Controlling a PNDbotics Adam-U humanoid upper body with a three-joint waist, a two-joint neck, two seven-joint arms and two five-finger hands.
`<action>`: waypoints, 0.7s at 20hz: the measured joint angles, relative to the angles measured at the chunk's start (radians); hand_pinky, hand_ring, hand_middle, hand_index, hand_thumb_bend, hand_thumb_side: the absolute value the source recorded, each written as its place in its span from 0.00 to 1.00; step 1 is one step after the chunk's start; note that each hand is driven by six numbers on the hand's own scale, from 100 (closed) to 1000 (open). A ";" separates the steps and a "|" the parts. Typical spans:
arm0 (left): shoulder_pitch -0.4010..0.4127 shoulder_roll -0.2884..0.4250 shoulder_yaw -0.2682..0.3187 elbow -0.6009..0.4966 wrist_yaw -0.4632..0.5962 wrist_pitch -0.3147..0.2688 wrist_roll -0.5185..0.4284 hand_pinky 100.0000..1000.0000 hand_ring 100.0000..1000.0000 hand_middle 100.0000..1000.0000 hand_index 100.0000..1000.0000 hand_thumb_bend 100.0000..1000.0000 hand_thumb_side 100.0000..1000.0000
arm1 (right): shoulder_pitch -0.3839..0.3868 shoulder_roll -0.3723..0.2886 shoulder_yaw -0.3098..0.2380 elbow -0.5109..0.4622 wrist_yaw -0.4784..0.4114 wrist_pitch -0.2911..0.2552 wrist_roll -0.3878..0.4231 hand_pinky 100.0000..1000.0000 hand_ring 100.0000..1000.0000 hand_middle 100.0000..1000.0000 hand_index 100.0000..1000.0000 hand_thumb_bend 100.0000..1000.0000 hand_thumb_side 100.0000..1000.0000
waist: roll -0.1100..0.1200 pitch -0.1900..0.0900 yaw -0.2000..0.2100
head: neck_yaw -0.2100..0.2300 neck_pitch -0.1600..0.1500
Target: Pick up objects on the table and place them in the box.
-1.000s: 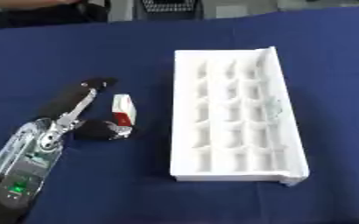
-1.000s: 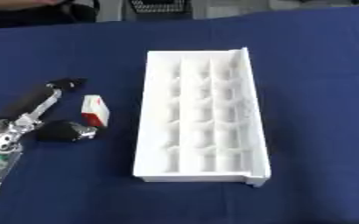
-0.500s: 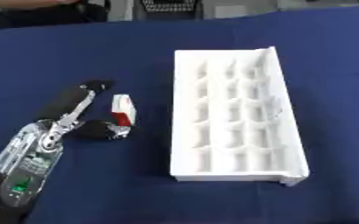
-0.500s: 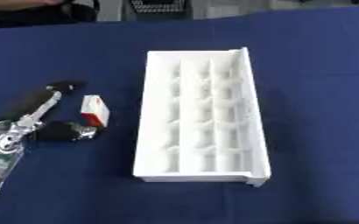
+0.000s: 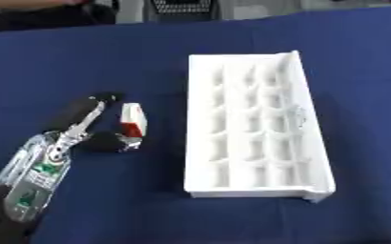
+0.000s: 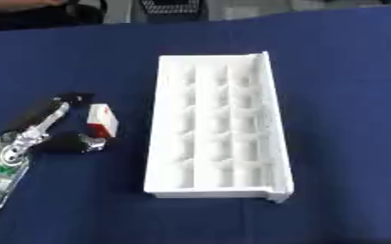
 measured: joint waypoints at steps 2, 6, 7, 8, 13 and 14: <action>0.000 0.000 -0.002 0.010 0.007 -0.001 0.001 0.95 0.87 0.87 0.95 0.88 0.55 | 0.000 0.000 0.000 0.000 0.000 0.001 0.001 0.57 0.63 0.68 0.79 0.00 0.99 | 0.000 0.002 0.000 | 0.000 0.000; -0.003 0.000 -0.007 0.024 0.013 -0.004 0.003 0.95 0.87 0.87 0.94 0.87 0.55 | 0.000 0.000 0.000 0.000 0.000 0.002 0.003 0.57 0.63 0.68 0.79 0.00 0.99 | 0.000 0.003 0.000 | 0.000 0.000; -0.004 -0.001 -0.007 0.027 0.014 -0.004 0.004 0.95 0.87 0.87 0.94 0.87 0.55 | 0.000 0.000 0.000 0.000 0.000 0.002 0.003 0.57 0.63 0.68 0.79 0.00 0.99 | 0.000 0.004 0.000 | 0.000 0.000; -0.005 -0.001 -0.008 0.028 0.014 -0.005 0.005 0.95 0.87 0.87 0.94 0.86 0.55 | 0.000 0.000 0.000 0.000 0.000 0.002 0.003 0.57 0.63 0.68 0.79 0.00 0.99 | 0.000 0.004 -0.001 | 0.000 0.000; -0.007 -0.002 -0.008 0.037 0.017 -0.005 0.006 0.95 0.87 0.87 0.93 0.81 0.55 | 0.000 0.000 0.000 0.000 0.000 0.002 0.003 0.57 0.63 0.68 0.79 0.00 0.99 | 0.000 0.004 -0.001 | 0.000 0.000; -0.007 -0.003 -0.008 0.038 0.017 -0.006 0.007 0.94 0.87 0.86 0.91 0.78 0.56 | 0.000 0.000 0.000 0.000 0.000 0.002 0.003 0.57 0.63 0.68 0.79 0.00 0.99 | 0.000 0.004 -0.001 | 0.000 0.000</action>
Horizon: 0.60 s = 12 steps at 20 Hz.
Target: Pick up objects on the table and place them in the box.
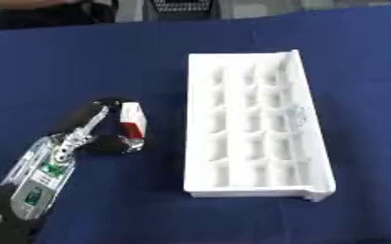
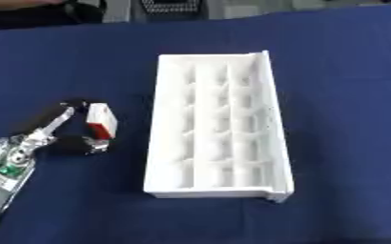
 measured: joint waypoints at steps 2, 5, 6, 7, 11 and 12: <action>0.000 -0.003 0.000 0.000 0.000 -0.001 0.007 0.94 0.86 0.86 0.88 0.62 0.62 | 0.000 0.000 0.000 0.000 0.000 0.000 0.000 0.57 0.63 0.68 0.79 0.00 0.99 | 0.000 0.000 0.000 | 0.000 0.000; 0.000 -0.005 0.000 0.000 0.001 0.001 0.028 0.94 0.86 0.86 0.81 0.34 0.65 | 0.000 0.000 0.000 0.000 0.000 0.000 0.000 0.57 0.63 0.68 0.79 0.00 0.99 | 0.000 0.000 0.000 | 0.000 0.000; 0.000 -0.005 0.000 0.000 0.001 0.002 0.037 0.93 0.86 0.85 0.79 0.26 0.67 | 0.000 0.000 0.000 0.000 0.000 0.000 0.000 0.57 0.63 0.68 0.79 0.00 0.99 | 0.000 0.000 0.000 | 0.000 0.000; 0.000 -0.005 0.000 0.000 0.001 0.004 0.046 0.93 0.86 0.85 0.75 0.15 0.69 | 0.000 0.000 0.000 0.000 0.000 0.000 0.000 0.57 0.63 0.68 0.79 0.00 0.99 | 0.000 0.000 0.000 | 0.000 0.000; 0.000 -0.005 0.000 0.000 0.008 0.017 0.085 0.93 0.86 0.85 0.69 0.00 0.72 | 0.000 0.000 0.000 0.000 0.000 0.000 0.000 0.57 0.63 0.68 0.79 0.00 0.99 | 0.000 0.000 0.000 | 0.000 0.000; 0.000 -0.005 0.000 0.000 0.009 0.021 0.092 0.93 0.85 0.85 0.67 0.00 0.74 | 0.000 0.000 0.000 0.000 0.000 0.000 0.000 0.57 0.63 0.68 0.79 0.00 0.98 | 0.000 0.000 0.000 | 0.000 0.000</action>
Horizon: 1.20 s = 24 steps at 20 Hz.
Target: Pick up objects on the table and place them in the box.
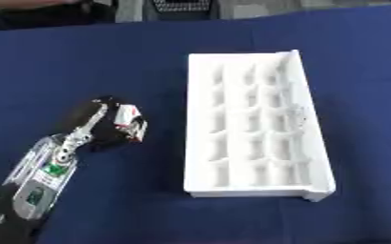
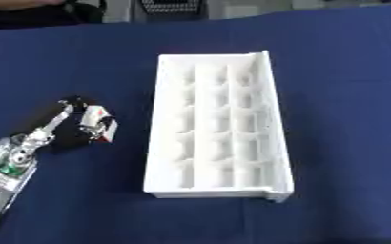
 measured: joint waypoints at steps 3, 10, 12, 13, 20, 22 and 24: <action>0.000 0.000 0.000 0.000 0.001 0.010 0.016 0.93 0.85 0.85 0.65 0.00 0.74 | 0.000 0.000 0.000 0.000 0.000 0.000 0.000 0.57 0.63 0.68 0.79 0.00 0.99 | 0.000 0.000 0.000 | 0.000 0.000; 0.000 0.000 -0.002 0.000 0.001 0.016 0.028 0.93 0.86 0.85 0.65 0.00 0.72 | 0.000 0.000 0.000 0.000 -0.001 0.000 0.000 0.57 0.63 0.68 0.79 0.00 0.99 | 0.000 0.000 0.000 | 0.000 0.000; 0.000 0.000 -0.003 0.000 0.001 0.016 0.028 0.93 0.85 0.85 0.64 0.00 0.68 | 0.000 0.000 0.000 0.000 -0.002 0.000 0.000 0.57 0.63 0.68 0.79 0.00 0.98 | 0.000 0.000 0.000 | 0.000 0.000; 0.000 0.000 -0.004 0.000 0.001 0.016 0.028 0.93 0.85 0.85 0.63 0.00 0.66 | 0.000 0.000 0.000 0.000 -0.002 0.000 0.000 0.57 0.63 0.68 0.79 0.00 0.98 | 0.000 0.000 0.000 | 0.000 0.000; -0.005 0.000 0.002 -0.013 -0.028 0.026 0.072 0.90 0.82 0.80 0.48 0.00 0.46 | 0.000 0.000 0.000 0.000 -0.004 0.000 0.000 0.57 0.63 0.68 0.79 0.00 0.98 | -0.001 0.000 0.000 | 0.000 0.000; -0.015 0.000 0.009 -0.035 -0.059 0.031 0.089 0.90 0.82 0.80 0.48 0.00 0.46 | 0.000 0.000 0.000 0.000 -0.004 0.000 0.000 0.57 0.63 0.68 0.79 0.00 0.98 | -0.001 0.000 0.001 | 0.000 0.000; -0.024 0.000 0.016 -0.061 -0.092 0.036 0.097 0.90 0.82 0.80 0.48 0.00 0.45 | 0.000 0.000 0.000 0.000 -0.004 0.000 0.000 0.57 0.63 0.68 0.79 0.00 0.98 | -0.001 0.000 0.001 | 0.000 0.000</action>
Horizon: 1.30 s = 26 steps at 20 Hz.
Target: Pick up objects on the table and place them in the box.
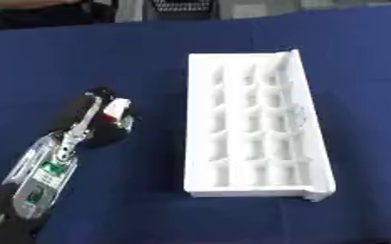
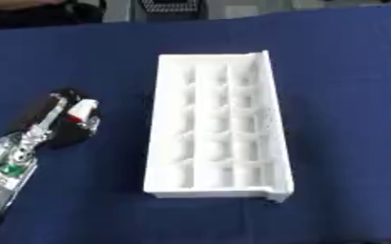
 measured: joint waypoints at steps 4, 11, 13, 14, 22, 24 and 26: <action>-0.023 0.000 0.009 -0.055 -0.044 0.007 -0.003 0.90 0.82 0.80 0.48 0.00 0.44 | 0.000 0.000 0.000 0.000 0.000 0.000 0.000 0.57 0.63 0.68 0.79 0.00 0.98 | 0.000 0.000 0.001 | 0.000 0.000; -0.115 -0.041 -0.005 -0.108 -0.063 0.001 -0.028 0.90 0.82 0.80 0.49 0.00 0.45 | 0.000 0.000 0.000 0.000 0.000 0.001 0.001 0.57 0.63 0.68 0.79 0.00 0.99 | 0.000 0.000 0.001 | 0.000 -0.007; -0.150 -0.062 -0.023 -0.111 -0.069 -0.009 -0.041 0.90 0.82 0.80 0.49 0.00 0.45 | 0.000 0.000 0.001 0.000 -0.001 0.001 0.001 0.57 0.63 0.68 0.79 0.00 0.99 | 0.000 0.000 -0.002 | 0.000 -0.007; -0.165 -0.071 -0.033 -0.111 -0.074 -0.016 -0.048 0.90 0.82 0.81 0.49 0.00 0.45 | 0.000 0.000 0.002 0.000 -0.001 0.002 0.002 0.57 0.63 0.68 0.79 0.00 0.98 | 0.000 0.000 -0.004 | 0.000 -0.007; -0.268 -0.107 -0.131 -0.123 -0.125 -0.090 -0.145 0.91 0.83 0.81 0.49 0.00 0.44 | 0.000 0.000 0.006 0.000 -0.004 0.003 0.007 0.57 0.63 0.68 0.79 0.00 0.99 | 0.003 -0.003 -0.013 | 0.005 -0.008; -0.282 -0.107 -0.155 -0.125 -0.142 -0.110 -0.175 0.91 0.83 0.81 0.50 0.00 0.45 | 0.000 0.000 0.006 0.000 -0.005 0.002 0.008 0.57 0.63 0.68 0.79 0.00 0.99 | 0.003 -0.004 -0.015 | 0.009 -0.008; -0.297 -0.107 -0.180 -0.127 -0.162 -0.133 -0.208 0.91 0.83 0.81 0.50 0.00 0.45 | 0.000 0.000 0.006 0.000 -0.005 0.003 0.010 0.57 0.63 0.68 0.79 0.00 0.99 | 0.004 -0.005 -0.018 | 0.010 -0.008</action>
